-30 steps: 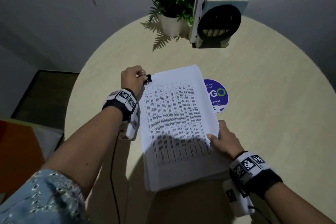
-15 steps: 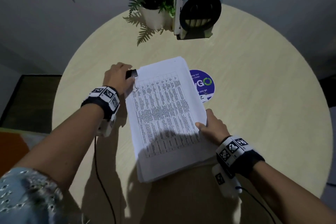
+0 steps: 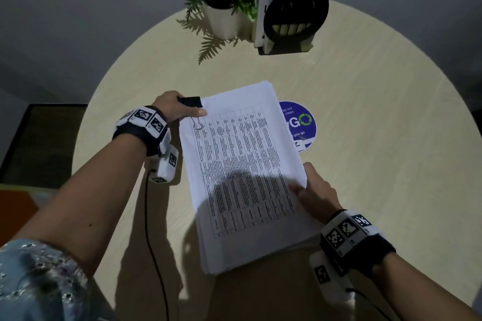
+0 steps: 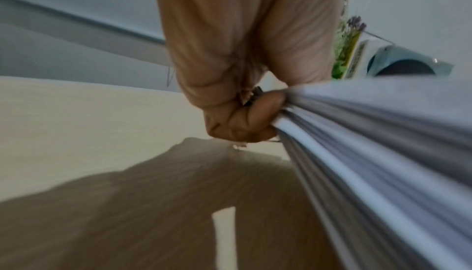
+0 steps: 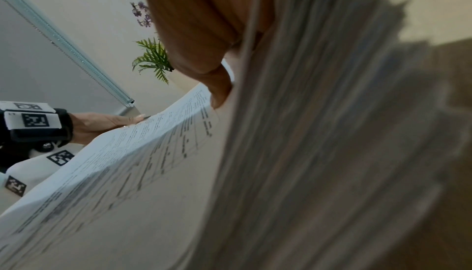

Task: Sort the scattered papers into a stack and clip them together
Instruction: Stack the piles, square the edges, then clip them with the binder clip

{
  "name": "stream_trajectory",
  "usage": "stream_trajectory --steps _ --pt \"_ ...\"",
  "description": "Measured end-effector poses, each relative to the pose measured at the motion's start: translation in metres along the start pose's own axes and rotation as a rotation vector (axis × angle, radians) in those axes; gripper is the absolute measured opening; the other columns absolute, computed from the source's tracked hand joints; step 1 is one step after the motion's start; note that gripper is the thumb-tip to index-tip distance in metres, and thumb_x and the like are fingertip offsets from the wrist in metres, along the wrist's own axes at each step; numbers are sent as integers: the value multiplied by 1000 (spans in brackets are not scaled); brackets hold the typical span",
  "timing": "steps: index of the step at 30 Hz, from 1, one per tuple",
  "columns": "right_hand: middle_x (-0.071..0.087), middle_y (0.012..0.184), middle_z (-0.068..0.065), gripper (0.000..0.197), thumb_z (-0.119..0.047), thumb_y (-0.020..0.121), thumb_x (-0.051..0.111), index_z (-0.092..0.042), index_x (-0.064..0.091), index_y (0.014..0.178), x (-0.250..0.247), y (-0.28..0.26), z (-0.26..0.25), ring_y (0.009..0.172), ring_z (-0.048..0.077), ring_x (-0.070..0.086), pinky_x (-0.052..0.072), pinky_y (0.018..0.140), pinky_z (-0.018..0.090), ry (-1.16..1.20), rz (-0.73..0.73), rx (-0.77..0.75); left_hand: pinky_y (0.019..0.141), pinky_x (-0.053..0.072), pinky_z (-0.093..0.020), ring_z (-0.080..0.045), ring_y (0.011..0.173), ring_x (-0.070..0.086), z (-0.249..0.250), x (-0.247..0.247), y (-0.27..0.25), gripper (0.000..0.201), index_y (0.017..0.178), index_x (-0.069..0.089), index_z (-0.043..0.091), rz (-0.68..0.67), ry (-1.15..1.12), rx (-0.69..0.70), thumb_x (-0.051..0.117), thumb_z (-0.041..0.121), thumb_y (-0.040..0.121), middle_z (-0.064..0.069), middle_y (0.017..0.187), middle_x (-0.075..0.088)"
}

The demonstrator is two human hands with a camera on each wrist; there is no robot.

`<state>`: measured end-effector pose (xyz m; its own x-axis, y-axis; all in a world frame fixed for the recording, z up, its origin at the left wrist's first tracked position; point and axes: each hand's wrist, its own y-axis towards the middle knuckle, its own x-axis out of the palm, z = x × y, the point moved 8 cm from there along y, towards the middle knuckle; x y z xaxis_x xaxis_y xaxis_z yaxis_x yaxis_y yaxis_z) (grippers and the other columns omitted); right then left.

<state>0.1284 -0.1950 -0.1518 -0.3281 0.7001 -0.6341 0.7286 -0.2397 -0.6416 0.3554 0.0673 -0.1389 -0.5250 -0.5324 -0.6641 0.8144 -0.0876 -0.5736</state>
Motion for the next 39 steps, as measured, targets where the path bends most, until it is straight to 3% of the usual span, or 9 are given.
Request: stream_trajectory --steps 5,10,15,17,23,26,31,34,39 --pt "50 93 4 18 -20 89 49 -21 35 100 0 1 4 88 32 48 30 73 32 39 15 -7 51 28 -25 -19 54 44 -2 -3 -8 49 68 54 8 -62 -54 -112 69 54 72 -7 67 52" --pt "54 99 8 20 -21 90 49 -15 39 106 -1 0 4 98 37 54 34 75 32 57 52 -47 84 48 -32 -27 83 65 -6 3 -16 95 85 68 7 -145 -194 -81 73 76 21 -10 91 71" --pt "59 116 9 28 -22 92 47 -17 41 119 -1 -2 4 107 34 53 32 79 30 116 46 -66 87 52 -36 -23 82 70 4 17 -25 36 109 65 5 -133 -581 -3 72 19 77 -16 115 65" --pt "58 112 6 28 -22 92 47 -18 42 118 -2 -3 5 107 34 53 31 79 29 140 48 -77 93 49 -41 -29 93 65 10 22 -26 37 117 59 2 -114 -636 39 66 4 81 -18 113 64" --pt "60 117 7 30 -23 91 49 -18 43 120 -2 -3 6 107 34 55 33 80 29 157 57 -104 53 48 -19 -19 68 56 -14 29 -25 50 124 46 -1 83 -653 -86 69 13 81 -11 88 61" --pt "61 116 7 39 -35 85 50 -14 47 118 -3 -2 7 107 32 56 39 84 33 196 64 -135 51 45 -23 -16 58 54 -28 47 -38 68 132 33 -13 44 -553 -125 68 20 84 -5 64 58" --pt "64 118 3 75 -60 53 65 -18 56 114 8 1 18 109 22 60 45 100 45 543 -92 -171 105 40 -46 -28 120 53 -39 79 -85 49 133 47 6 -54 -500 -85 60 26 90 -9 132 56" --pt "59 125 1 86 -54 53 75 -16 50 126 14 -4 11 116 19 55 43 101 40 552 -156 -256 108 37 -50 -29 127 49 -54 97 -99 56 139 41 10 -103 -548 -75 60 25 89 -8 141 49" --pt "56 130 6 58 -25 76 56 -14 45 132 19 6 -29 122 23 52 40 105 47 532 -134 -314 110 35 -50 -28 130 46 -78 96 -104 67 143 32 12 -74 -651 -78 58 38 87 -6 145 44"
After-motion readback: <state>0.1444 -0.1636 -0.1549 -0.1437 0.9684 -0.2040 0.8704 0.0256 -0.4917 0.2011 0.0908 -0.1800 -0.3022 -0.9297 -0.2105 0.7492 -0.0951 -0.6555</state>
